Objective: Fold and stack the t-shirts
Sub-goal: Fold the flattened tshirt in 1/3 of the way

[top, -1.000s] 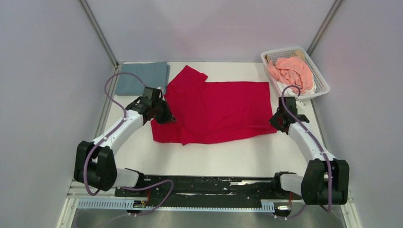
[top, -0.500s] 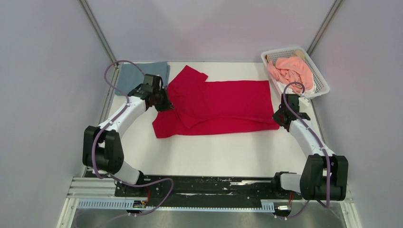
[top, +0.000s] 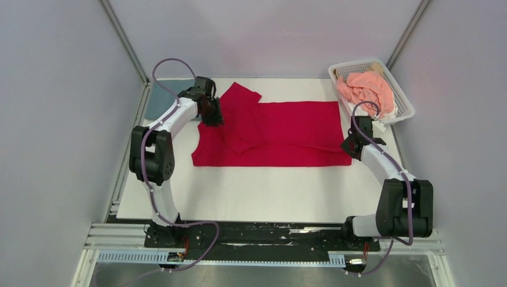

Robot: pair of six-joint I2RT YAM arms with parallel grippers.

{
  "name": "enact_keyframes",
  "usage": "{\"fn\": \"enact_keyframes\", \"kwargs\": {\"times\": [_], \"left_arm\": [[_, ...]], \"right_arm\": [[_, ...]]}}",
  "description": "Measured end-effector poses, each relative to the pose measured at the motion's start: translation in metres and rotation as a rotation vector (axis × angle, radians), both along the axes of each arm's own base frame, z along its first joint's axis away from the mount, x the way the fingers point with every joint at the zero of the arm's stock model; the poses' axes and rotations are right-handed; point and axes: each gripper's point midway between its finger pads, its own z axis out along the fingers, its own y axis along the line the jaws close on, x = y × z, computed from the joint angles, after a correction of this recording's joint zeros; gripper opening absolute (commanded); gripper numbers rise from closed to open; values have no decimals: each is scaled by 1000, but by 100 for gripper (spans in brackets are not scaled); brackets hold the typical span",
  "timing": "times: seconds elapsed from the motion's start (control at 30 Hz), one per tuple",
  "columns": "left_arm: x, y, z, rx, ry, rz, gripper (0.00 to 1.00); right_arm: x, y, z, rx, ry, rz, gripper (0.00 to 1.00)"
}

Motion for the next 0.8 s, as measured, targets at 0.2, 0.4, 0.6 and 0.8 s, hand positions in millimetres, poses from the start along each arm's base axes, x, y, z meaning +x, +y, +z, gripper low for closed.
{"fn": "enact_keyframes", "kwargs": {"times": [0.2,0.4,0.6,0.8], "left_arm": [[24,4,-12,70,24,-14,99],[10,7,1,54,6,6,100],[-48,9,24,-60,-76,37,100],[-62,-13,-11,-197,-16,10,100]], "right_arm": [[10,-7,9,-33,-28,-22,71],[8,-4,27,-31,-76,-11,82],[5,49,40,-13,-148,192,100],[19,99,-16,31,0,415,100]]}}
